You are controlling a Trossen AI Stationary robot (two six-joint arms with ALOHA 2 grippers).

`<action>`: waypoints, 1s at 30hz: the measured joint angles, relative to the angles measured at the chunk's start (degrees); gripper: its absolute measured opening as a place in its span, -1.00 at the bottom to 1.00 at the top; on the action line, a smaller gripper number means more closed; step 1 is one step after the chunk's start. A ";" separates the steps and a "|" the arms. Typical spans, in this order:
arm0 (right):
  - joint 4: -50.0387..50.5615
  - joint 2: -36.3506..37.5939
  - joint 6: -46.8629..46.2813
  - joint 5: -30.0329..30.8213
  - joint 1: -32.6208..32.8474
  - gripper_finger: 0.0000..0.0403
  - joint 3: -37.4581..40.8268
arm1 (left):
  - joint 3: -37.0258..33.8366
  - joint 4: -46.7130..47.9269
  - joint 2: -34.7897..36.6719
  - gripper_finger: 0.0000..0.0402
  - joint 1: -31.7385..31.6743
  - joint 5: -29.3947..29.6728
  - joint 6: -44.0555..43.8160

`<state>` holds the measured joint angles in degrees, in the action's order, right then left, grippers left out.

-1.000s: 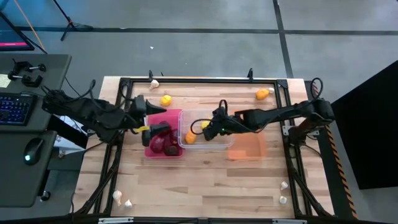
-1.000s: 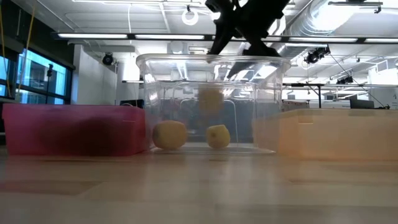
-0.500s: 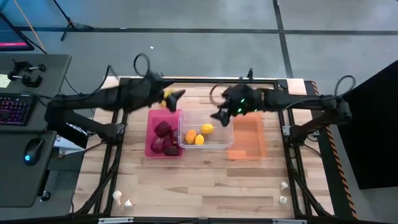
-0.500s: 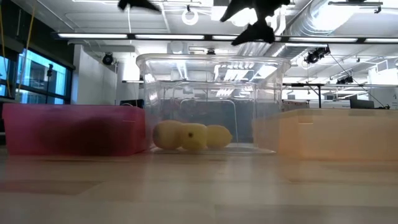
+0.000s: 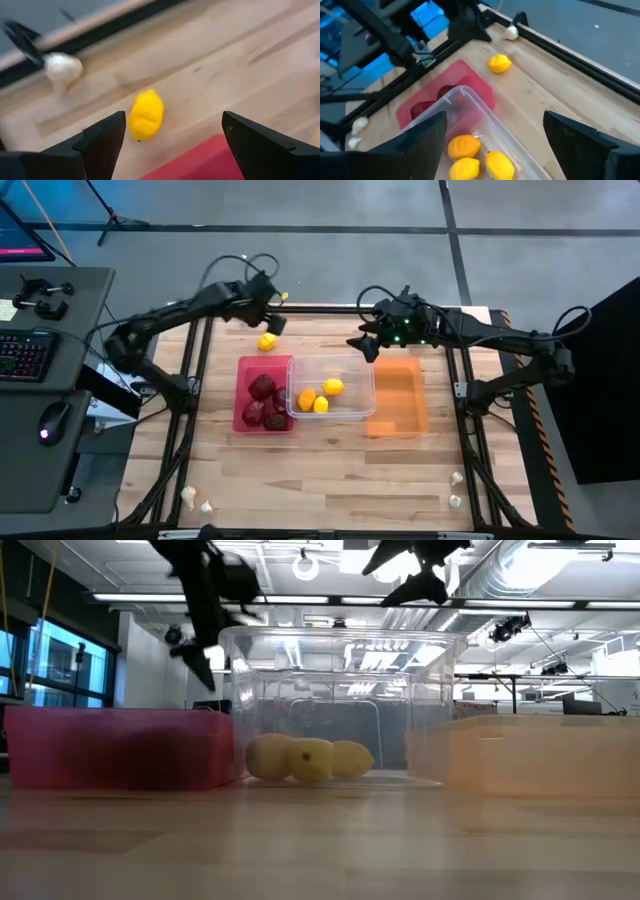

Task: Sort produce into baskets
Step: Put the yellow lemon into the transparent bin

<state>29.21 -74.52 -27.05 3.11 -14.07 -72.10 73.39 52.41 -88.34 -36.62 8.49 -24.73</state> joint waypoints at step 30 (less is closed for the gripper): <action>-0.56 -0.90 -5.42 14.83 7.40 0.58 0.00 | -0.10 0.87 -18.45 -0.21 -3.34 -3.47 10.08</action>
<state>28.66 -75.42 -32.47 17.93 -6.68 -72.10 73.30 53.28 -106.78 -39.97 5.02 -14.65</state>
